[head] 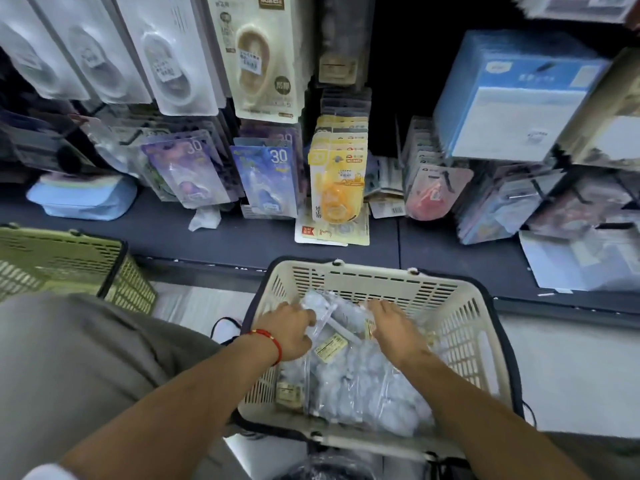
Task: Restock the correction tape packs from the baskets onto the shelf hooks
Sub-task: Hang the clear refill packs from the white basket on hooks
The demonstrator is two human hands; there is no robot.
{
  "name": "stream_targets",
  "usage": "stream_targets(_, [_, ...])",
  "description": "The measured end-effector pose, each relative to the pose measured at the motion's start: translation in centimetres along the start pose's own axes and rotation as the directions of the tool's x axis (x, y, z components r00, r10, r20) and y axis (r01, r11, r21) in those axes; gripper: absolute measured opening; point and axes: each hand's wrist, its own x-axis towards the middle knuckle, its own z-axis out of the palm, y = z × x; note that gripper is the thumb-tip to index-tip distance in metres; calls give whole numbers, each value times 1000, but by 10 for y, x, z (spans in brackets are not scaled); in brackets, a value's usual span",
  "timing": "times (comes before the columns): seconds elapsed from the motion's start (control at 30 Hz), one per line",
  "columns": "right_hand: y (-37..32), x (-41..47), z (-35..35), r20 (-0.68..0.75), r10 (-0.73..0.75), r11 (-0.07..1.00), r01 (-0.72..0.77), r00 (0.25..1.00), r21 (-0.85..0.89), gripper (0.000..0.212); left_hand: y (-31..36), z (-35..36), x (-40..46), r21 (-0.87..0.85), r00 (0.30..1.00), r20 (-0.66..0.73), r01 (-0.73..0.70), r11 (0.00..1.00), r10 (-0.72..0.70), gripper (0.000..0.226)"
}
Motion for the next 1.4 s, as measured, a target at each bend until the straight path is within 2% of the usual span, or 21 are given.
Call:
stream_targets(0.1, [10, 3, -16, -52, 95, 970, -81, 994, 228, 42, 8, -8, 7, -212, 992, -127, 0, 977, -27, 36])
stream_targets(0.17, [21, 4, -39, -66, 178, 888, -131, 982, 441, 33, 13, -11, 10, -377, 978, -180, 31, 926, -106, 31])
stream_targets(0.23, [36, 1, -61, -25, 266, 688, -172, 964, 705, 27, 20, -16, 12, -554, 958, -190, 76, 829, -214, 25])
stream_targets(0.3, [44, -9, -76, 98, 286, 339, -197, 953, 920, 27, 29, -19, 12, -699, 936, -152, 124, 704, -316, 23])
stream_targets(0.37, [39, -22, -78, 185, 220, 98, -210, 958, 973, 30, 37, -20, 12, -840, 937, -51, 147, 522, -345, 32])
stream_targets(0.47, [17, -30, -68, 197, 153, 40, -205, 968, 978, 28, 47, -20, 6, -988, 944, 117, 141, 55, -309, 50])
stream_targets(0.5, [10, -30, -65, 192, 145, 33, -199, 971, 980, 26, 46, -19, 7, -993, 925, 122, 113, -44, -361, 56])
stream_targets(0.57, [0, -25, -64, 173, 158, -30, -171, 972, 985, 24, 42, -20, 9, -980, 888, 142, 63, -189, -437, 64])
stream_targets(0.63, [-6, -20, -65, 158, 132, -114, -143, 979, 983, 23, 37, -26, 9, -938, 905, 216, 89, -335, -366, 64])
stream_targets(0.73, [-21, -19, -58, 207, 40, -188, -196, 978, 962, 31, 29, -29, 8, -923, 929, 264, 165, -349, -259, 63])
stream_targets(0.8, [-28, -20, -51, 265, -44, -149, -268, 963, 952, 37, 22, -28, 7, -922, 920, 273, 166, -350, -282, 60])
stream_targets(0.9, [-30, -20, -41, 315, -206, 29, -316, 926, 948, 36, 11, -24, 6, -943, 896, 266, 166, -288, -355, 57])
stream_targets(0.97, [-37, -15, -32, 339, -71, 54, -335, 938, 941, 44, 7, -22, 6, -972, 880, 219, 159, -173, -420, 57])
stream_targets(1.0, [-40, -11, -25, 309, 82, 130, -318, 947, 939, 49, 6, -22, 8, -985, 882, 165, 169, -31, -441, 58])
stream_targets(1.03, [-42, -7, -18, 213, 201, 305, -268, 956, 914, 46, 6, -24, 9, -973, 895, 109, 186, 139, -433, 58])
stream_targets(1.07, [-43, -5, -10, 112, 213, 551, -214, 971, 806, 38, 6, -26, 9, -937, 909, 70, 201, 285, -411, 58])
stream_targets(1.1, [-44, -3, -1, 99, 113, 751, -150, 989, 643, 36, 4, -29, 10, -899, 918, 48, 211, 383, -394, 58])
stream_targets(1.13, [-45, -2, 8, 172, 12, 857, -98, 985, 506, 43, 2, -32, 10, -871, 924, 41, 220, 439, -381, 56])
stream_targets(1.2, [-46, -1, 17, 287, -55, 901, -76, 956, 428, 56, -3, -36, 10, -837, 918, 7, 223, 499, -397, 48])
stream_targets(1.27, [-44, 2, 17, 261, -73, 913, -41, 962, 406, 58, -10, -40, 10, -832, 897, -40, 214, 511, -440, 37])
stream_targets(1.4, [-37, 4, 13, 324, -79, 950, -26, 943, 310, 67, -17, -44, 11, -904, 855, -71, 162, 395, -514, 35])
